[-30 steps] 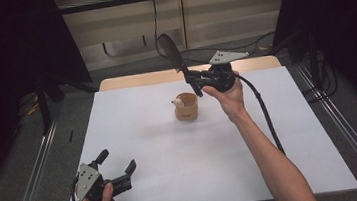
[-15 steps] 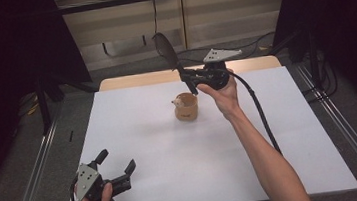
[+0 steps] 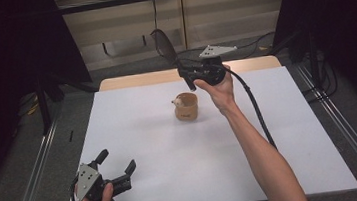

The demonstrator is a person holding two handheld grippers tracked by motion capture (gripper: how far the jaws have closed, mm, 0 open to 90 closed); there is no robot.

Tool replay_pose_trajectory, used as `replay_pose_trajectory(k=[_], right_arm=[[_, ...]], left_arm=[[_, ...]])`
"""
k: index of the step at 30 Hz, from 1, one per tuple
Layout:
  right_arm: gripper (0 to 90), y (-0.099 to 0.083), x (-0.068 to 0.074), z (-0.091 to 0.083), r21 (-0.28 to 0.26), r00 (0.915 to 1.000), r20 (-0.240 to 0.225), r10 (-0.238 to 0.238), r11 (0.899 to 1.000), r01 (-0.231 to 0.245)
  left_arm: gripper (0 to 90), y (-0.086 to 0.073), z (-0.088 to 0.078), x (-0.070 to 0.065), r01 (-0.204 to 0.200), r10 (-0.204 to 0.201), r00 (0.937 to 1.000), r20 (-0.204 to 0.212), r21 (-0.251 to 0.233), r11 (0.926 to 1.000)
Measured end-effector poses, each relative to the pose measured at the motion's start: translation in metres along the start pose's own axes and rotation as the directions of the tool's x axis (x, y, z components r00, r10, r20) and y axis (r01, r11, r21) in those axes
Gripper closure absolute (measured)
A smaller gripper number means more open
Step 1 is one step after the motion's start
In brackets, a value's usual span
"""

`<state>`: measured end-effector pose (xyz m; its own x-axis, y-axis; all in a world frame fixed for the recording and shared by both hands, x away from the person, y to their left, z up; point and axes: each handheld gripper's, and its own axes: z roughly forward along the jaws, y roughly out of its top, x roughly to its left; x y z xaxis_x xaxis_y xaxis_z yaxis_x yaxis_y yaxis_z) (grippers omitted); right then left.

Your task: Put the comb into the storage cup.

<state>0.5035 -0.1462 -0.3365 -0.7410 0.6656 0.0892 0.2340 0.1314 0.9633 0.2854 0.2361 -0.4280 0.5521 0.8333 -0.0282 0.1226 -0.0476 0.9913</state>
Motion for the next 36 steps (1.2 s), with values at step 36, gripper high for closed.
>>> replay_pose_trajectory(k=[36], right_arm=[[73.3,-0.041,-0.005,0.023,0.039,0.9996,-0.016,0.024,0.999,-0.024]], left_arm=[[3.2,0.0,-0.001,0.001,-0.001,0.001,1.0,-0.006,0.003,1.0]])
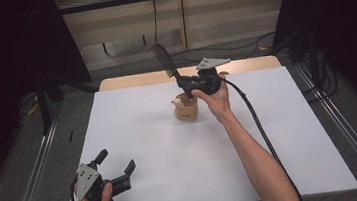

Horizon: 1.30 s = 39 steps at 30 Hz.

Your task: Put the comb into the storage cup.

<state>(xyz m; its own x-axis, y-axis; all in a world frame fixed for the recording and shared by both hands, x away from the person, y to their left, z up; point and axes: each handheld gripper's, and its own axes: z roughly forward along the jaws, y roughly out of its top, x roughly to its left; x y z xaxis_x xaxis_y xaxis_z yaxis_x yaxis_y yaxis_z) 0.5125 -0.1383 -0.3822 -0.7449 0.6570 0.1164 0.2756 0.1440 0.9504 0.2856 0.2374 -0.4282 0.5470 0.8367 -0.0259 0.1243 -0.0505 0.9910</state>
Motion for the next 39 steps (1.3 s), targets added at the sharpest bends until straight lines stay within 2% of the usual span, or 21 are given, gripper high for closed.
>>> replay_pose_trajectory(k=[19,27,39], right_arm=[[73.3,-0.017,0.0,0.004,0.007,0.9999,-0.004,0.01,1.0,-0.01],[73.2,-0.03,-0.002,0.008,0.031,0.9997,-0.006,0.022,0.999,-0.022],[73.1,-0.037,-0.001,0.008,0.045,0.9996,-0.012,0.027,0.999,-0.027]], left_arm=[[3.2,0.001,-0.001,0.0,-0.001,0.001,1.0,0.0,-0.004,1.0],[3.2,0.0,0.0,0.001,0.001,-0.001,1.0,0.0,-0.005,1.0],[3.2,0.001,-0.001,0.001,0.002,-0.002,1.0,0.002,-0.005,1.0]])
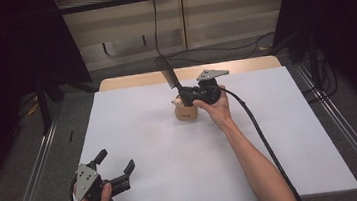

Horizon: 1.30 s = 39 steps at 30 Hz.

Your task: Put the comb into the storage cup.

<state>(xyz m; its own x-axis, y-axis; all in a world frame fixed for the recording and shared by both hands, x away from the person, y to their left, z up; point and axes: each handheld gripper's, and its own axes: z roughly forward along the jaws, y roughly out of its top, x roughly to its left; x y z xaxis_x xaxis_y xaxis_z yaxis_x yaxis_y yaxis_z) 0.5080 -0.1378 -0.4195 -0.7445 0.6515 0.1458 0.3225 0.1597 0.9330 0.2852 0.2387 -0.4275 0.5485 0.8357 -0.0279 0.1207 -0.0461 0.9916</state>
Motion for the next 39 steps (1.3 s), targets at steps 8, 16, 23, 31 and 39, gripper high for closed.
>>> replay_pose_trajectory(k=[8,16,23,31,39], right_arm=[[73.0,0.0004,0.0004,-0.0023,0.0,1.0,-0.001,0.001,1.0,-0.001],[73.0,0.0003,0.0015,-0.0031,0.018,1.0,0.005,-0.007,1.0,0.007],[72.9,-0.0019,0.0018,-0.0018,0.04,0.9998,0.012,-0.018,0.999,0.017],[72.8,-0.0052,0.0041,0.0005,0.065,0.9995,0.018,-0.024,0.998,0.023],[70.2,-0.0067,0.0033,0.0009,0.074,0.9993,0.032,-0.022,0.997,0.02]], left_arm=[[3.2,0.0004,-0.0003,0.0,-0.003,0.003,1.0,-0.003,-0.003,1.0],[3.2,0.0004,-0.0004,-0.0001,-0.004,0.004,1.0,-0.003,-0.002,1.0],[3.2,0.0003,-0.0006,0.0004,-0.006,0.006,1.0,-0.004,0.0,1.0],[3.2,0.0005,-0.0002,0.0001,-0.004,0.004,1.0,0.001,-0.002,1.0],[3.2,0.0002,0.0001,0.0,0.001,-0.001,1.0,0.003,0.0,1.0]])
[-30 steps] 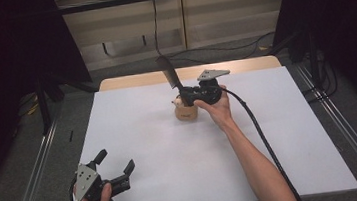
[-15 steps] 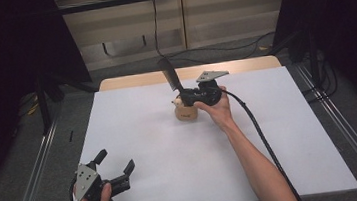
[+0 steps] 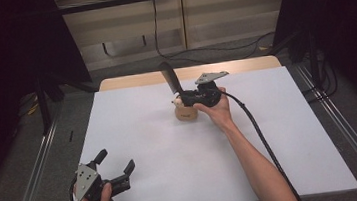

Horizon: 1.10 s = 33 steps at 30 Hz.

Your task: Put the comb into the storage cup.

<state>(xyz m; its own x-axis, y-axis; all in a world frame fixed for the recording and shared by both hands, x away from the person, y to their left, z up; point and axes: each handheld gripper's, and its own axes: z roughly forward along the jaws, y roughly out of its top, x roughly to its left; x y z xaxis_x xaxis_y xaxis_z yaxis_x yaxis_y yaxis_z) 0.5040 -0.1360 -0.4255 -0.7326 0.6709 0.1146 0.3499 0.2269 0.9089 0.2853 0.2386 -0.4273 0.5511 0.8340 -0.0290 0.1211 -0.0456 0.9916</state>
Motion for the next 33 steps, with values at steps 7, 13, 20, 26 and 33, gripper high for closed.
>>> replay_pose_trajectory(k=[7,13,20,26,33], right_arm=[[65.6,0.002,-0.002,-0.005,-0.004,0.9998,0.018,0.0,1.0,0.0],[59.7,0.002,-0.004,-0.008,-0.016,0.9996,0.025,0.01,1.0,-0.009],[50.3,0.004,-0.006,-0.015,-0.032,0.9991,0.033,0.027,0.999,-0.026],[41.9,0.005,-0.006,-0.022,-0.042,0.9986,0.039,0.035,0.999,-0.034],[23.8,0.007,-0.008,-0.033,-0.063,0.9967,0.059,0.056,0.997,-0.052]], left_arm=[[3.2,0.0,0.0,0.0,0.0,0.0,1.0,-0.002,-0.001,1.0],[3.2,0.0,0.0,0.0,-0.003,0.003,1.0,-0.001,0.0,1.0],[3.2,0.0,0.0,0.0,0.002,-0.002,1.0,-0.005,-0.001,1.0],[3.2,0.0,0.0,0.0,0.001,-0.001,1.0,-0.006,0.004,1.0],[3.2,0.0,0.001,0.001,-0.004,0.004,0.9998,-0.018,0.007,1.0]])
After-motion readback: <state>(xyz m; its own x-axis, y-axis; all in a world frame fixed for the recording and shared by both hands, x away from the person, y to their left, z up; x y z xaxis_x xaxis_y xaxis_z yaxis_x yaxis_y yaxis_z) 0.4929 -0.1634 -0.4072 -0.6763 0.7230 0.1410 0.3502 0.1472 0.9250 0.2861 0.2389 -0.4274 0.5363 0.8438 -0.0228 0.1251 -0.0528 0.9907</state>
